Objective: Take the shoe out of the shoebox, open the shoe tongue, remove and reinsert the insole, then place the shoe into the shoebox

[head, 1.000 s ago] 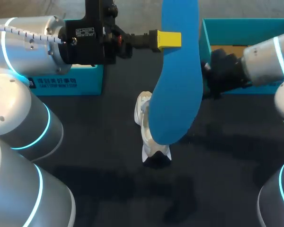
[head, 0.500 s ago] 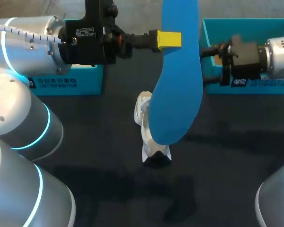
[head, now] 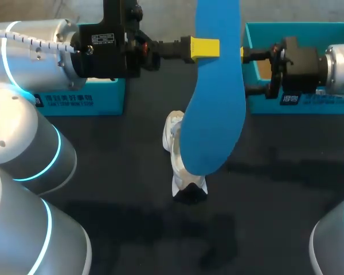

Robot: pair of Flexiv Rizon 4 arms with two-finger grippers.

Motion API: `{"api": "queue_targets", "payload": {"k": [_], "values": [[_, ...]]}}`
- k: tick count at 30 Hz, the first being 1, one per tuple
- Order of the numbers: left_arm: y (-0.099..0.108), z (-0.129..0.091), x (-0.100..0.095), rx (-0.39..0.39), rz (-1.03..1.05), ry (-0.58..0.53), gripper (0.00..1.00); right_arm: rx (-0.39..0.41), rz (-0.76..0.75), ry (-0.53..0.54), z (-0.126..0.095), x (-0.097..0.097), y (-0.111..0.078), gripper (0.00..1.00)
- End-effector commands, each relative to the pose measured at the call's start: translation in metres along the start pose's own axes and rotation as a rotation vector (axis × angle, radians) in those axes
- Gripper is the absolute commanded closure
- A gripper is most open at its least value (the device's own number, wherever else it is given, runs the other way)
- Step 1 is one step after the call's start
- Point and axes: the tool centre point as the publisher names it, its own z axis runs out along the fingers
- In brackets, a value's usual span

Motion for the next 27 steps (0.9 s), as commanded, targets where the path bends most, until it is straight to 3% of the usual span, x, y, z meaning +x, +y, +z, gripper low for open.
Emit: {"api": "queue_targets", "payload": {"k": [1,4,5,10,11,14,18,23,27], "values": [[0.002,0.001,0.0,0.004,0.0,-0.001,1.0,-0.002,0.0,-0.002,0.0,0.0,-0.001,0.0],[0.004,-0.001,-0.007,-0.009,0.037,-0.005,1.0,-0.002,0.0,-0.002,0.0,0.0,-0.001,0.0],[0.008,-0.007,-0.02,-0.036,0.145,-0.003,1.0,-0.002,0.0,-0.002,0.0,0.0,-0.001,0.0],[0.015,-0.016,-0.045,-0.035,0.348,0.001,1.0,-0.002,0.0,-0.002,0.0,0.0,-0.001,0.0],[0.018,-0.019,-0.056,-0.063,0.472,0.011,1.0,-0.002,0.0,-0.002,0.0,0.0,-0.001,0.0],[0.019,-0.022,-0.072,-0.042,0.619,0.031,1.0,-0.002,0.0,-0.002,0.0,0.0,-0.001,0.0],[0.019,-0.025,-0.095,-0.098,0.839,0.034,1.0,-0.002,0.0,-0.002,0.0,0.0,-0.001,0.0],[0.008,-0.025,-0.111,-0.112,1.125,0.042,1.0,-0.002,0.0,-0.002,0.0,0.0,-0.001,0.0],[-0.004,-0.023,-0.114,-0.1,1.248,0.037,1.0,-0.002,0.0,-0.002,0.0,0.0,-0.001,0.0]]}}
